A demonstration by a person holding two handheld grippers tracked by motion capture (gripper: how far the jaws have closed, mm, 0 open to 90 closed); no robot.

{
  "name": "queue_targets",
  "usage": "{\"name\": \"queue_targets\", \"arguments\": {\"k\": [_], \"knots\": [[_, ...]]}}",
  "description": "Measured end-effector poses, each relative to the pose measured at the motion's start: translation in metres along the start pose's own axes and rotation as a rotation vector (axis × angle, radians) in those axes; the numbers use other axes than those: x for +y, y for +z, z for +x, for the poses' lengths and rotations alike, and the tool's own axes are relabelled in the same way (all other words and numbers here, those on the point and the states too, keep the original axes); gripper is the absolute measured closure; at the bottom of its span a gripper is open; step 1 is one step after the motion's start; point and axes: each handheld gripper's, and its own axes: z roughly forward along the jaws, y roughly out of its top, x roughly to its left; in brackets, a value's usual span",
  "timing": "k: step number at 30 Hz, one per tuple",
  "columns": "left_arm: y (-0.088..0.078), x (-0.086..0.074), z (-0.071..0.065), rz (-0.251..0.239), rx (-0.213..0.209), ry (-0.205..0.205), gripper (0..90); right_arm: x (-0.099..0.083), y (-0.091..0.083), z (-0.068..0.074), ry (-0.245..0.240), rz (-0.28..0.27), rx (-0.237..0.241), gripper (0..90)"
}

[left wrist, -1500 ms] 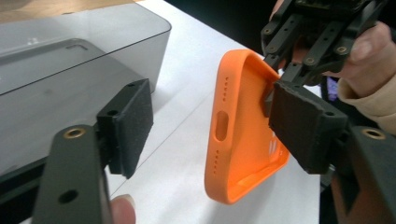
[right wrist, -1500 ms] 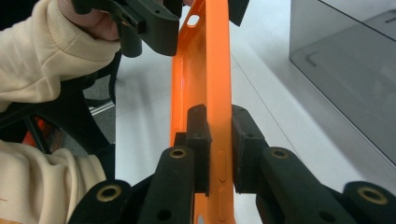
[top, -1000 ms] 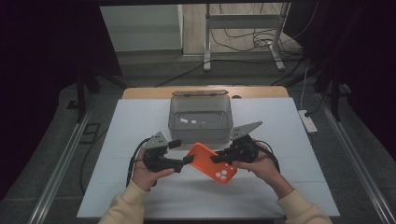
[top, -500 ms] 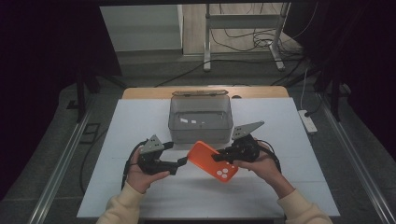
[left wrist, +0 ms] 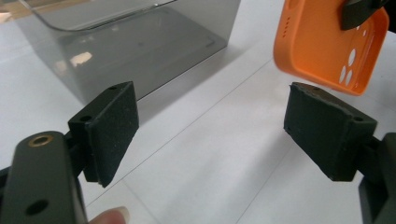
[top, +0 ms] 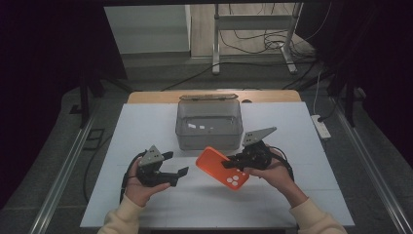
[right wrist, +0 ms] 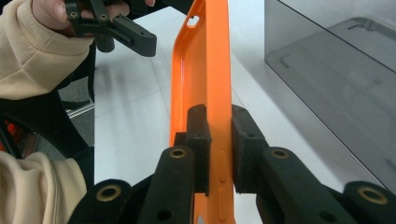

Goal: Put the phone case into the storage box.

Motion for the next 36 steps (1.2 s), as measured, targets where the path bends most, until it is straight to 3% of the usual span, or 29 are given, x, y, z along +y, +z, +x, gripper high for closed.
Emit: {"name": "queue_targets", "arguments": {"k": [13,24,36], "knots": [[-0.009,-0.023,0.012,0.027,0.04,-0.056,16.6,0.0,-0.003,0.0,-0.002,-0.011,-0.008,79.6],[-0.013,-0.035,0.016,0.048,0.066,-0.062,16.3,0.0,-0.003,0.0,0.003,-0.011,-0.018,79.6],[-0.016,-0.043,0.019,0.056,0.082,-0.06,15.5,0.005,-0.01,0.005,-0.011,-0.037,-0.067,79.7]]}}
